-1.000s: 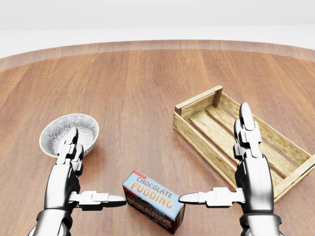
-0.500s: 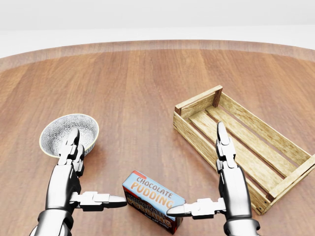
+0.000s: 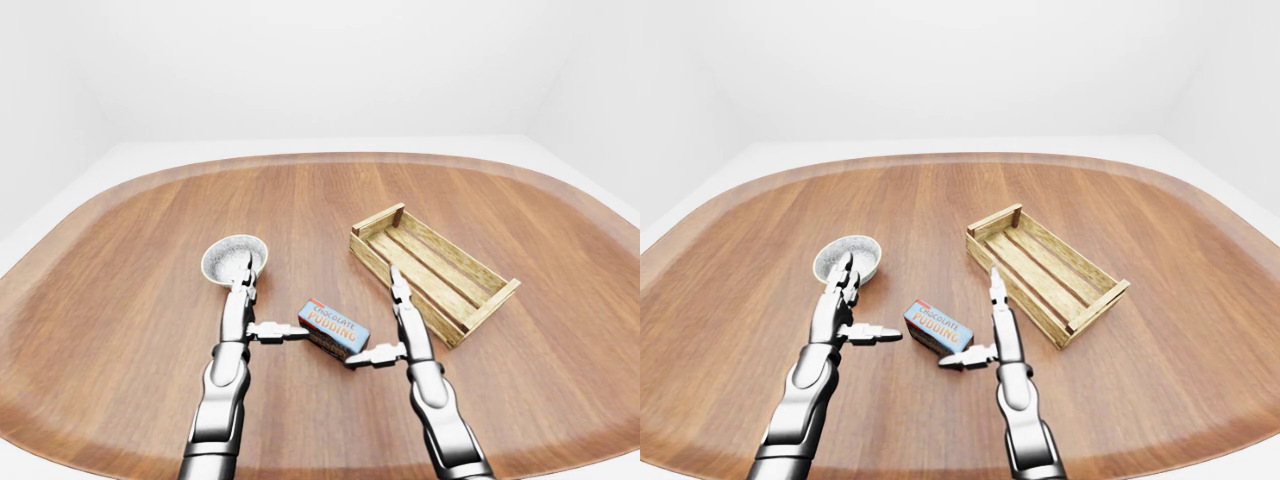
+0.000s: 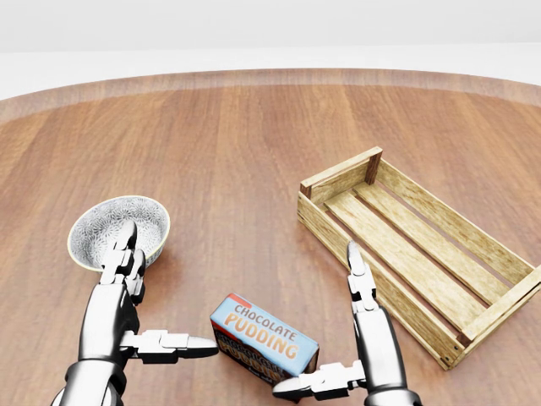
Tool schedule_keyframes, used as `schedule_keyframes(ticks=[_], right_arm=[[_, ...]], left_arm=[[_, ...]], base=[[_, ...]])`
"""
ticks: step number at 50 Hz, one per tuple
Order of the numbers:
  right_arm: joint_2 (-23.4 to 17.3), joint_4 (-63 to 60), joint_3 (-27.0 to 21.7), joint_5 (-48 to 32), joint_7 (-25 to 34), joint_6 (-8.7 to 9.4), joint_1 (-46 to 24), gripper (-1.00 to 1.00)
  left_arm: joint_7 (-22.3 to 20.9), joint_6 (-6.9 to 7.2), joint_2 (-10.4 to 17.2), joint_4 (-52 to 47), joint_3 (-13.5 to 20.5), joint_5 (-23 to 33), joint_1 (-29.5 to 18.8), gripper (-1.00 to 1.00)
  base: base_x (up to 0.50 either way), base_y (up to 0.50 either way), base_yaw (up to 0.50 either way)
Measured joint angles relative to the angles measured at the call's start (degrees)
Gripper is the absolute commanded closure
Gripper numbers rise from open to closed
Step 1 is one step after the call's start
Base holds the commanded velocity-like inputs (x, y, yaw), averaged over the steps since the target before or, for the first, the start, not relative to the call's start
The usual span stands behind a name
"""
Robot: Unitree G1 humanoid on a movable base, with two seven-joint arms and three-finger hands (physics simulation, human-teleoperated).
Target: Pick up the chocolate pudding and put it in the tray.
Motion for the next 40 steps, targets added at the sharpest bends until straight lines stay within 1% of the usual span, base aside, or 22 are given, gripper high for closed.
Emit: schedule_keyframes(ticks=[22,27,40], right_arm=[[0.35,5.76,1.47,-2.18,-0.72,0.00,-0.46,-1.00],[0.41,9.06,1.53,-2.80,-1.37,0.00,-1.02,-1.00],[0.73,11.93,1.73,-3.47,-1.43,0.00,-1.81,-1.00]], left_arm=[[-0.02,0.27,0.01,-0.21,0.01,0.00,-0.03,-1.00],[-0.03,0.28,0.01,-0.22,0.01,0.01,-0.03,-1.00],[-0.04,0.30,0.01,-0.23,0.01,0.01,-0.03,-1.00]], base=[[0.00,0.00,0.00],[0.00,0.00,0.00],[0.00,0.00,0.00]])
